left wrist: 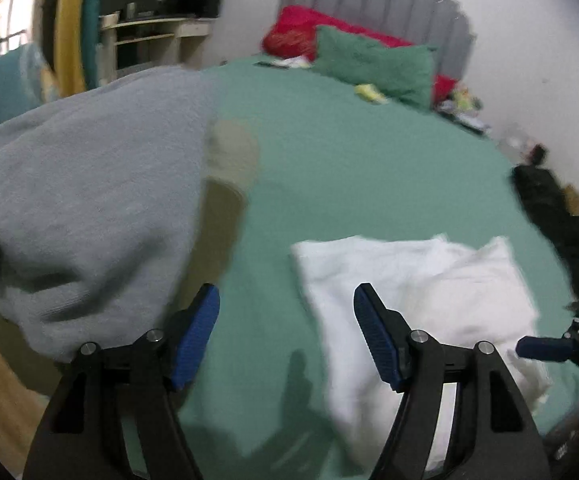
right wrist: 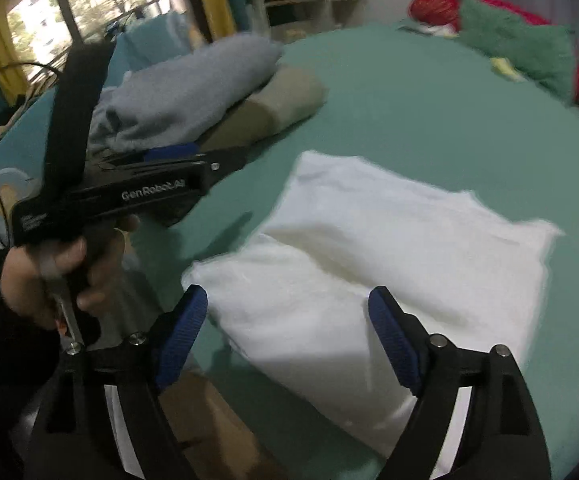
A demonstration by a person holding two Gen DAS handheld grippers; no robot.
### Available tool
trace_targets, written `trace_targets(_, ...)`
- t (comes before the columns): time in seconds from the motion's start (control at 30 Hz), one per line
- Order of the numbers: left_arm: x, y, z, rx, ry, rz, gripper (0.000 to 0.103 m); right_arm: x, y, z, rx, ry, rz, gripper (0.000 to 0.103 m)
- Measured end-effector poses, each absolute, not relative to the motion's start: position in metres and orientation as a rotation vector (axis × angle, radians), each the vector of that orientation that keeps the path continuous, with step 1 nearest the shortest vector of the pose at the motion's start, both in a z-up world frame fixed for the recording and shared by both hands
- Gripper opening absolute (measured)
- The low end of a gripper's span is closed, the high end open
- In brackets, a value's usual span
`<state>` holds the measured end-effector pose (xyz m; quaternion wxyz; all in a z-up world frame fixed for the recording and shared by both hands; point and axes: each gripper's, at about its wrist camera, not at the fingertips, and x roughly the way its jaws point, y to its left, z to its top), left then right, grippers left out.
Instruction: Fold large clothes
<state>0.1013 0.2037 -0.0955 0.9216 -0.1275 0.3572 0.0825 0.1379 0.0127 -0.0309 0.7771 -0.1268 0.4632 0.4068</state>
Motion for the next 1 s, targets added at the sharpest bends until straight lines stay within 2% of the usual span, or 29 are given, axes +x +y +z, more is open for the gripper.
trace_targets(0.17,0.107,0.151,-0.084,-0.167,0.727,-0.052,0.073,0.148,-0.072,-0.016,-0.179,0.965,0.727,0.086)
trace_targets(0.3,0.127,0.099,-0.092,-0.008,0.851,-0.145,0.073,0.175,-0.132,-0.043,0.005,1.043,0.579,0.086)
trace_targets(0.47,0.149,0.080,-0.110,0.061,0.963,-0.145,0.073,0.186,-0.171,-0.089,0.296,1.116,0.584,0.086)
trace_targets(0.6,0.178,0.095,-0.127,0.068,1.015,-0.033,0.075,0.181,-0.159,-0.106,0.344,1.126,0.685,0.085)
trace_targets(0.8,0.205,0.144,-0.121,0.044,0.955,0.200,0.075,0.182,-0.150,-0.120,0.447,1.118,0.736,0.086)
trace_targets(0.9,0.212,0.168,-0.131,-0.011,0.991,0.283,0.075,0.182,-0.144,-0.122,0.465,1.113,0.731,0.086)
trace_targets(0.97,0.210,0.178,-0.132,-0.054,0.997,0.295,0.075,0.180,-0.137,-0.120,0.410,1.122,0.734,0.058)
trace_targets(1.0,0.205,0.181,-0.131,-0.067,0.995,0.290,0.075,0.181,-0.138,-0.122,0.402,1.142,0.737,0.037)
